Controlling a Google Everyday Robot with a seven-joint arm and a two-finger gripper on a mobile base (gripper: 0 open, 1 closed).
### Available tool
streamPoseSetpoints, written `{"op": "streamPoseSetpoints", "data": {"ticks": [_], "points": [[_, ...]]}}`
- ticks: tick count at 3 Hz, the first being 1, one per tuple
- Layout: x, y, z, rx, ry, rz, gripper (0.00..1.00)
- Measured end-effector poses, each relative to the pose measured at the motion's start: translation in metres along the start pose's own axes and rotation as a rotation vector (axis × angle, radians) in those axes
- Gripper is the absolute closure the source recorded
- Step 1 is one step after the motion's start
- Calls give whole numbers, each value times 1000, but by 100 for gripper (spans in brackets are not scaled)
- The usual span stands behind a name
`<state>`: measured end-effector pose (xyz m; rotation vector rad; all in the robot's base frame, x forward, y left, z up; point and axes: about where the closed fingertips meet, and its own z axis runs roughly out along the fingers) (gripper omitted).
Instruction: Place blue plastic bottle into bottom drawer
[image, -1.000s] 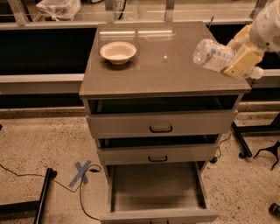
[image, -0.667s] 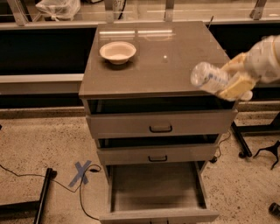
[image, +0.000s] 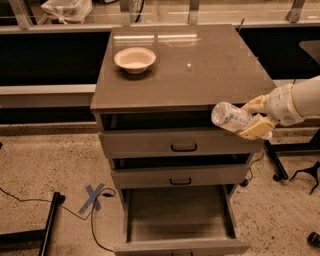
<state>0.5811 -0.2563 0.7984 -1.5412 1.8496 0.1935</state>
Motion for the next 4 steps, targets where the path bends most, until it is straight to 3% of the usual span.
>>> {"op": "streamPoseSetpoints", "data": {"ticks": [1,2,3,4], "points": [[21,2,21,71,-10,-17,100],[79,11,55,174,-80,-43,100],[115,21,81,139,-61,-82,100],[117,23,84,135,-62,-83,100]]}}
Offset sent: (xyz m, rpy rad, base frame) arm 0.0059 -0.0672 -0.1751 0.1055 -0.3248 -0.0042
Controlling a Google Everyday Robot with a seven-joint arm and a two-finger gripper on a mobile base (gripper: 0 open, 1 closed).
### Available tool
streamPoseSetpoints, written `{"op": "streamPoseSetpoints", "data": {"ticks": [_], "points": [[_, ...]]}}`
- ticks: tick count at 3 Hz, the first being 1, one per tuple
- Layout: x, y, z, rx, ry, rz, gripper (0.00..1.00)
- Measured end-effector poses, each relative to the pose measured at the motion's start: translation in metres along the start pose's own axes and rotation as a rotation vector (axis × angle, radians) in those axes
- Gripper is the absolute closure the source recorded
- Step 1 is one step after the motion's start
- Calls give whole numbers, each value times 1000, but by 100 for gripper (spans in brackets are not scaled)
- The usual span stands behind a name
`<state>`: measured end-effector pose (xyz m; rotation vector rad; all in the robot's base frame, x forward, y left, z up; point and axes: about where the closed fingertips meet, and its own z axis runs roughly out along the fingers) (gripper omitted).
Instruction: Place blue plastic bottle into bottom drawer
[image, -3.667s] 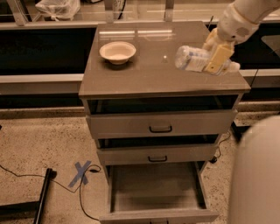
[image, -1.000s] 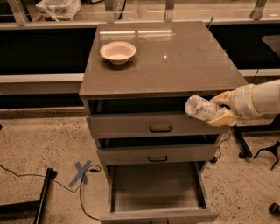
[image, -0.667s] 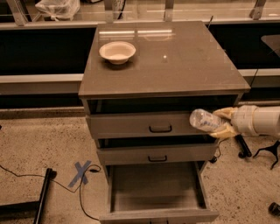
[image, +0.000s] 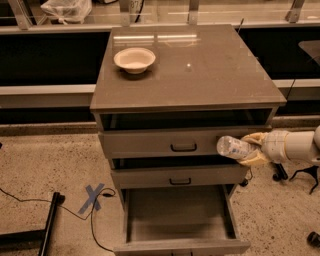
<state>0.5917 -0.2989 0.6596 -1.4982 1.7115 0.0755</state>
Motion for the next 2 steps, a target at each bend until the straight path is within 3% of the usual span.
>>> {"op": "streamPoseSetpoints", "data": {"ticks": [1,2], "points": [[26,12,26,-18,-7,36,100],[81,39,71,-66,25,69,100]]}}
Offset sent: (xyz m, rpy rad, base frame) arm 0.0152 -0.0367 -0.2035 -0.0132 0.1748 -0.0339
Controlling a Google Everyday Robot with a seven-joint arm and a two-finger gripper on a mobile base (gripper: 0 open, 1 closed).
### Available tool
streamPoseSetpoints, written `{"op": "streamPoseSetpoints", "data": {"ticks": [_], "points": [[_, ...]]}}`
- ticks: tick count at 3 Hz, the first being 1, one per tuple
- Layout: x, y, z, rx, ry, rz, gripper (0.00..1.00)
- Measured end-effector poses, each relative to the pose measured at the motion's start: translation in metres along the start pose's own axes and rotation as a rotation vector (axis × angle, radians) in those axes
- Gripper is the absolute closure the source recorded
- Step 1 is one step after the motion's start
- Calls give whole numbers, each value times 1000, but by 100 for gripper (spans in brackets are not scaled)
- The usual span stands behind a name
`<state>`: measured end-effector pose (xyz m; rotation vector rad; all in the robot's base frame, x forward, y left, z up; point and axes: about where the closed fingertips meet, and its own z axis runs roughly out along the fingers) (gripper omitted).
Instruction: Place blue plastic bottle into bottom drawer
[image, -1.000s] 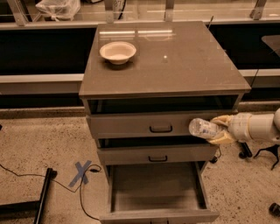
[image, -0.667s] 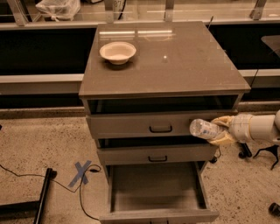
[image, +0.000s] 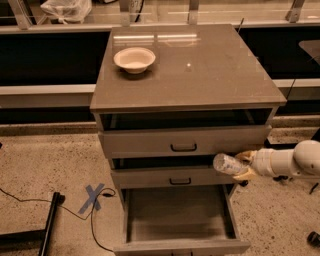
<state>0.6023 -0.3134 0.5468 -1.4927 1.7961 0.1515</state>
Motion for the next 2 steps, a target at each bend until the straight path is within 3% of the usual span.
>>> {"op": "streamPoseSetpoints", "data": {"ticks": [1,2], "points": [[38,12,23,-50,18,0,100],[51,16,29,-115,-34,-16,100]]}}
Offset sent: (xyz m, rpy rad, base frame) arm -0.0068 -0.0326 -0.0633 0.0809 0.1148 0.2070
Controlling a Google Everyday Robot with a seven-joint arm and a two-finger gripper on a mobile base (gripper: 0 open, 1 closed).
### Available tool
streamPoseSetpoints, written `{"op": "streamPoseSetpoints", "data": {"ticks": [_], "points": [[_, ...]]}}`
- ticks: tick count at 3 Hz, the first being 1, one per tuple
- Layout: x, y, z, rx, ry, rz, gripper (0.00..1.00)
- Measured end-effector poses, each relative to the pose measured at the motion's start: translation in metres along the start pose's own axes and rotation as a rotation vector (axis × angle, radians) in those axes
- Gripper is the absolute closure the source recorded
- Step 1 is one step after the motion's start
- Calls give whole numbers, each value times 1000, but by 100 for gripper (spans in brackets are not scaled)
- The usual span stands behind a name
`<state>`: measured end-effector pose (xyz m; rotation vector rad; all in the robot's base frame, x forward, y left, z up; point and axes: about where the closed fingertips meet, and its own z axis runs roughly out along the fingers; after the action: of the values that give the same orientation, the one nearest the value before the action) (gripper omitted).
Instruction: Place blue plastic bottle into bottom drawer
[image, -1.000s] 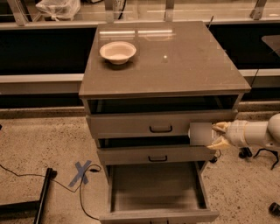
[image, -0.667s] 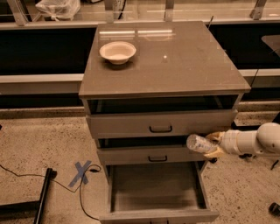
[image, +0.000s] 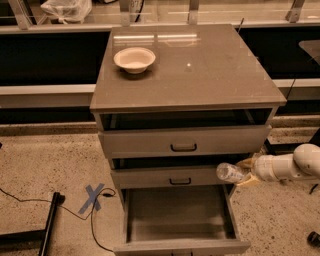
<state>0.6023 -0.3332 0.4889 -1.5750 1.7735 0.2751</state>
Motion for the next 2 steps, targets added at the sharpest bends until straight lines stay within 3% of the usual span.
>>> {"op": "streamPoseSetpoints", "data": {"ticks": [1,2], "points": [[-1,4,-1,-20,6,1,100],[15,37,23,-50,74,65,100]]}}
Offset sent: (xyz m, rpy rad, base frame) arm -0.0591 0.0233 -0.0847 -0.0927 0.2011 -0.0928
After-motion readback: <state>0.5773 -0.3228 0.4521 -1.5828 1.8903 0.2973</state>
